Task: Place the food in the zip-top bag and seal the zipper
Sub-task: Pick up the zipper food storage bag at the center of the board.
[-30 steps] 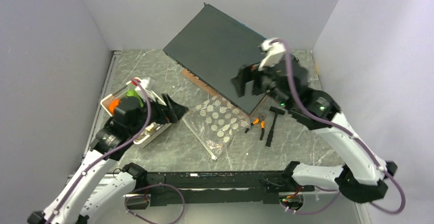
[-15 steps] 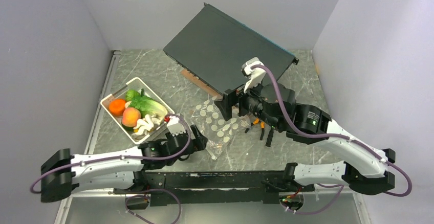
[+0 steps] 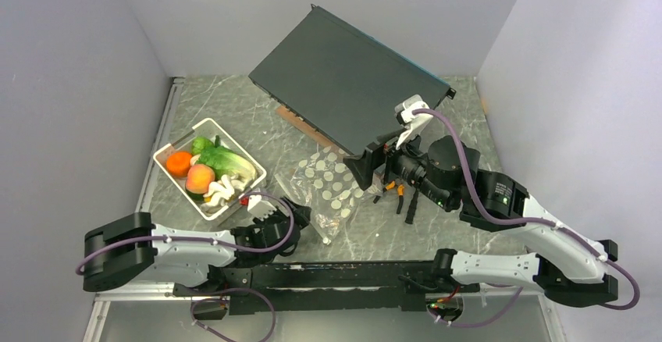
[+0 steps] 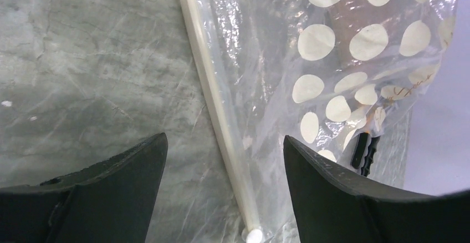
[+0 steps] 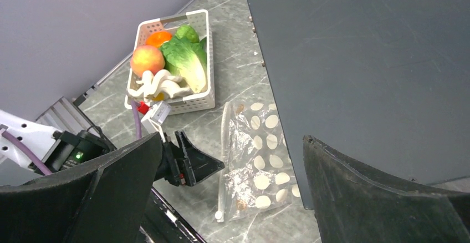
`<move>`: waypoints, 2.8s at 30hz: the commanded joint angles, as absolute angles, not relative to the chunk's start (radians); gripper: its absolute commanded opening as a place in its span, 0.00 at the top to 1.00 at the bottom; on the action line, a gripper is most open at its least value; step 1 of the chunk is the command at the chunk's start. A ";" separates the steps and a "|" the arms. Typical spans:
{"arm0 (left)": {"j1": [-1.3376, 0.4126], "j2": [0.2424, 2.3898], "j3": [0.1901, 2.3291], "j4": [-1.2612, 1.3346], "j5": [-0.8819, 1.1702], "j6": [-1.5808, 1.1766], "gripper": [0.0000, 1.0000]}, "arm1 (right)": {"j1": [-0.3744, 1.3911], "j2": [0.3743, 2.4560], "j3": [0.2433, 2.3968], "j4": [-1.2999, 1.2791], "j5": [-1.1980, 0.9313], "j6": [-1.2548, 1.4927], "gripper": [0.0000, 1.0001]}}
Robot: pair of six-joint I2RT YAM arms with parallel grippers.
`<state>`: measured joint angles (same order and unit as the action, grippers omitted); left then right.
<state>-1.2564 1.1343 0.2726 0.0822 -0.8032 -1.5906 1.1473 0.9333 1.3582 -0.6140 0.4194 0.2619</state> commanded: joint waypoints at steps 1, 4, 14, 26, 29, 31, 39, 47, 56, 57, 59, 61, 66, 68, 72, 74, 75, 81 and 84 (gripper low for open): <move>-1.263 1.179 0.276 0.251 -0.887 -1.636 0.21 | 1.152 0.905 1.337 -0.563 0.419 0.261 0.00; -1.264 1.210 0.259 0.303 -0.919 -1.643 0.23 | 1.152 0.896 1.332 -0.569 0.417 0.265 0.00; -1.247 1.337 0.238 0.489 -0.965 -1.599 0.27 | 1.151 0.868 1.309 -0.581 0.421 0.270 0.00; -1.054 1.520 0.082 1.224 -0.640 -1.359 0.95 | 1.152 0.915 1.318 -0.669 0.502 0.295 0.00; -1.053 1.447 0.058 1.281 -0.587 -1.339 1.00 | 1.155 0.962 1.327 -0.724 0.526 0.301 0.00; -1.053 1.313 0.083 1.086 -0.550 -1.411 1.00 | 1.169 0.971 1.303 -0.719 0.528 0.303 0.00; -1.077 0.836 0.493 -0.305 -0.581 -1.606 1.00 | 1.363 1.040 1.248 -0.661 0.675 0.338 0.00; -1.078 0.775 0.557 -0.465 -0.507 -1.655 1.00 | 1.499 1.153 1.178 -0.508 0.747 0.450 0.10; -1.080 0.783 0.560 -0.431 -0.451 -1.607 1.00 | 1.503 1.203 1.071 -0.369 0.772 0.438 0.23; -1.080 0.778 0.557 -0.422 -0.447 -1.604 1.00 | 1.502 1.208 1.062 -0.358 0.764 0.439 0.24; -1.080 0.769 0.560 -0.423 -0.449 -1.598 1.00 | 1.502 1.224 1.045 -0.347 0.752 0.453 0.25; -1.080 0.761 0.570 -0.435 -0.454 -1.593 1.00 | 1.503 1.235 1.029 -0.338 0.744 0.476 0.25; -1.080 0.733 0.571 -0.414 -0.450 -1.582 1.00 | 1.503 1.255 0.970 -0.281 0.728 0.521 0.29; -1.080 0.726 0.558 -0.387 -0.440 -1.578 1.00 | 1.502 1.259 0.949 -0.260 0.739 0.530 0.31; -1.080 0.715 0.551 -0.378 -0.423 -1.570 1.00 | 1.502 1.258 0.911 -0.191 0.729 0.517 0.32; -1.080 0.707 0.558 -0.374 -0.418 -1.550 1.00 | 1.499 1.261 0.909 -0.177 0.715 0.511 0.32; -1.080 0.703 0.563 -0.367 -0.413 -1.533 1.00 | 1.498 1.265 0.913 -0.178 0.704 0.510 0.32; -1.080 0.692 0.523 -0.263 -0.350 -1.476 1.00 | 1.496 1.256 0.870 -0.104 0.642 0.500 0.26; -1.080 0.675 0.515 -0.210 -0.333 -1.470 1.00 | 1.494 1.280 0.909 -0.159 0.667 0.518 0.26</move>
